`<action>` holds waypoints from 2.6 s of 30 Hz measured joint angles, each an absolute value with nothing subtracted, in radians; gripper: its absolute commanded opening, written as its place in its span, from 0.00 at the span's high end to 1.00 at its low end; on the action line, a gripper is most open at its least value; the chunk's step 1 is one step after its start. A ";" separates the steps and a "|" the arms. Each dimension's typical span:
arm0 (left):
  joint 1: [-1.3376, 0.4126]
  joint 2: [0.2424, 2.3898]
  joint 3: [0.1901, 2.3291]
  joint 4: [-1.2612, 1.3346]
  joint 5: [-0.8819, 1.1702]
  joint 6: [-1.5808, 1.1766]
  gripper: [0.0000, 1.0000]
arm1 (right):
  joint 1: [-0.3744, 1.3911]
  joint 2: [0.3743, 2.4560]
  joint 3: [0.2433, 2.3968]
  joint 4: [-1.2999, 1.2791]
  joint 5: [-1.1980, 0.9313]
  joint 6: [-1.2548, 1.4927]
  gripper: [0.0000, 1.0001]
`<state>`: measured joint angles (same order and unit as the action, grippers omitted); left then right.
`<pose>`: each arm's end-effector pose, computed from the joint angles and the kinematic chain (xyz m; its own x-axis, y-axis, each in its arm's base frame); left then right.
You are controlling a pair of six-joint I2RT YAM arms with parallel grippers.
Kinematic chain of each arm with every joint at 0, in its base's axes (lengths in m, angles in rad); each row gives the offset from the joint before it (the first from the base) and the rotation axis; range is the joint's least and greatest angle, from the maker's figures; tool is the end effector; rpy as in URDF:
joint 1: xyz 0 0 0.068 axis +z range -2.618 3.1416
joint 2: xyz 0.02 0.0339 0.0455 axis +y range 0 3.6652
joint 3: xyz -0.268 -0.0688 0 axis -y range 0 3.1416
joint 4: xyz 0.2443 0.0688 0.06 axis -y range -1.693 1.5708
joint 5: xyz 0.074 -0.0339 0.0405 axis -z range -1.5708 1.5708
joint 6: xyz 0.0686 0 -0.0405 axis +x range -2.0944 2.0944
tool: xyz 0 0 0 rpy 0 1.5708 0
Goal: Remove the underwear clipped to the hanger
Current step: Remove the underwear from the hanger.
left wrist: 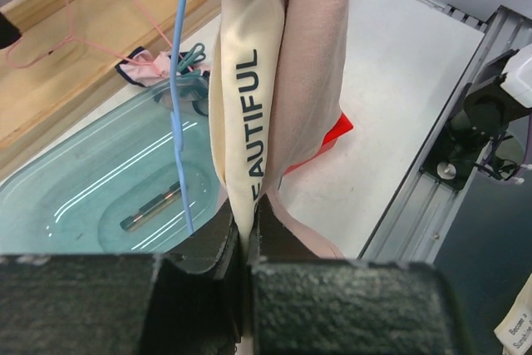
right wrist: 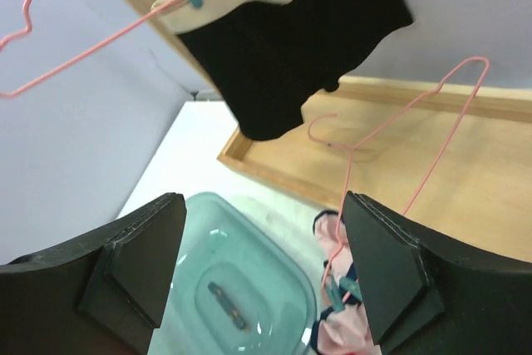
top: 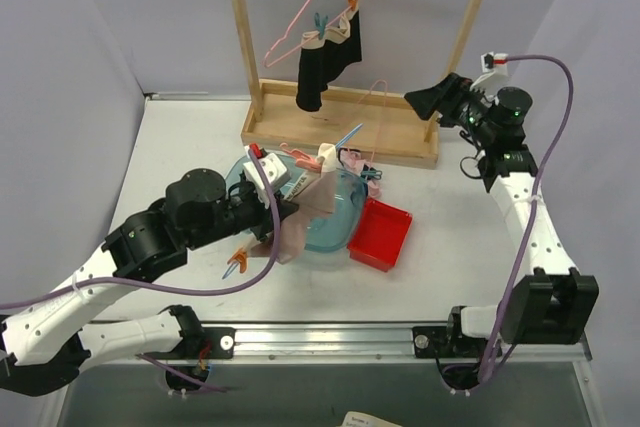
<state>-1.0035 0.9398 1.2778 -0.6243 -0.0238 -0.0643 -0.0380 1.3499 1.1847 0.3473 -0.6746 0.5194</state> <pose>0.1138 -0.1756 0.4272 -0.2048 0.2019 -0.9577 0.8194 0.5706 -0.0549 0.3390 0.0300 0.4171 -0.1329 0.3930 -0.9099 -0.5969 0.7011 0.3900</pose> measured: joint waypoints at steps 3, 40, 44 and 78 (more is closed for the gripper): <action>-1.003 0.954 1.305 -0.657 -0.035 -0.038 0.97 | 0.027 1.288 1.150 0.267 -0.628 0.477 0.16; -1.586 1.230 0.528 0.860 -1.158 1.719 0.97 | 0.319 1.179 1.018 -0.001 -0.643 0.492 0.06; -1.598 1.271 0.528 0.918 -1.162 1.771 0.97 | 0.346 1.205 1.018 0.038 -0.679 0.498 0.06; -1.631 1.403 0.564 1.053 -1.185 1.833 0.97 | 0.529 1.739 0.909 1.234 -1.111 1.476 0.25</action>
